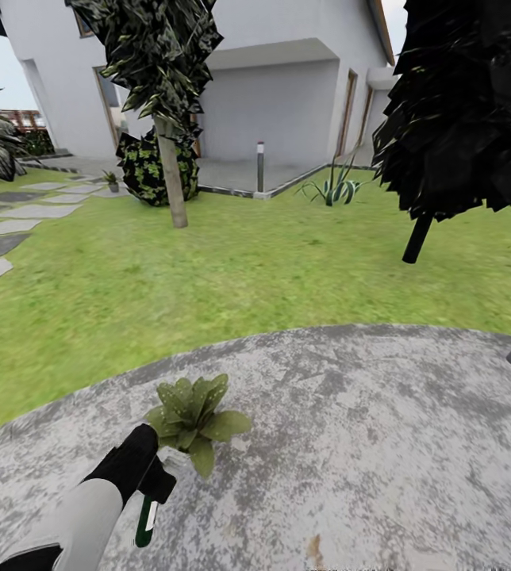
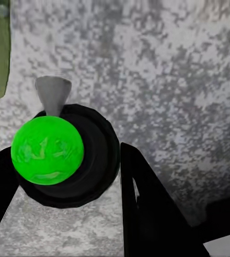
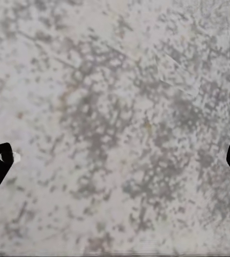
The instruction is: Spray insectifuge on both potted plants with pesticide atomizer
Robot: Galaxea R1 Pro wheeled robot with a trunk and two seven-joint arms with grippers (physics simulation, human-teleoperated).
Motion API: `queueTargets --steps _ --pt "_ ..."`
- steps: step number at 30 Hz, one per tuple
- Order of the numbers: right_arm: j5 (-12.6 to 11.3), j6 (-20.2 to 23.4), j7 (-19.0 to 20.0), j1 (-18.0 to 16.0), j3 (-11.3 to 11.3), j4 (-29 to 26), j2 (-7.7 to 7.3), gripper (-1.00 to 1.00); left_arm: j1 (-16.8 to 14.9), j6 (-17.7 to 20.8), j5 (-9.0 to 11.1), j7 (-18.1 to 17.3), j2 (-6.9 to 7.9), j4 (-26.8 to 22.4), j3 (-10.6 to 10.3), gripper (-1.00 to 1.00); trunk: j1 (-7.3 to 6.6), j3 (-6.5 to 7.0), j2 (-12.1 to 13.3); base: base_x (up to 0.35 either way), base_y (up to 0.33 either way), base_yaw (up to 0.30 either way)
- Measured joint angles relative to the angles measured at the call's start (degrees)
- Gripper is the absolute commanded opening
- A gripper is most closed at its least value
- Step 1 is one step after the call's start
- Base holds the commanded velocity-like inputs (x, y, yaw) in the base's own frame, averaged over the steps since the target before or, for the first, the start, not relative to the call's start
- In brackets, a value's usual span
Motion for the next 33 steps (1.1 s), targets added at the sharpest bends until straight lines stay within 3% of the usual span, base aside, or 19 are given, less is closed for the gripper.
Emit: queueTargets --steps 3,5,12,19,22,28,33 --pt "0.00 0.01 0.00 0.00 0.00 0.00 0.00 1.00 -0.10 5.27 -0.03 -0.73 -0.77 -0.08 -0.30 -1.00 0.00 0.00 0.00 0.001 0.000 -0.264" --pt "0.00 0.00 -0.06 0.00 0.00 0.00 0.00 1.00 -0.33 6.71 -0.08 -1.42 -1.03 -0.19 -0.41 -1.00 0.00 0.00 0.00 0.000 0.000 -0.179" --pt "0.00 0.02 -0.07 -0.01 0.00 0.02 0.01 1.00 -0.87 7.93 -0.01 -4.46 -1.85 -0.91 -0.23 -1.00 0.00 0.00 0.00 0.000 0.000 -0.018" --pt "0.00 0.08 -0.02 -0.02 0.01 0.02 0.01 1.00 0.75 7.33 -0.58 -4.52 -0.03 -1.02 -0.09 -1.00 0.00 0.00 0.00 0.000 0.000 0.000" --pt "0.00 0.08 0.00 -0.01 0.03 0.02 0.01 1.00 1.67 7.27 -0.23 -4.34 0.07 -1.19 0.20 -1.00 0.00 0.00 0.00 0.000 0.000 0.000" --pt "0.00 0.08 0.00 -0.01 0.08 0.02 0.01 1.00 1.71 7.85 0.45 -3.63 -3.49 -10.16 0.43 -1.00 0.00 0.00 0.00 0.000 0.000 0.000" --pt "0.00 0.08 0.00 -0.01 0.06 0.02 0.01 1.00 1.15 8.22 0.58 -3.53 -4.23 -11.06 0.40 -1.00 0.00 0.00 0.00 0.000 0.000 0.000"
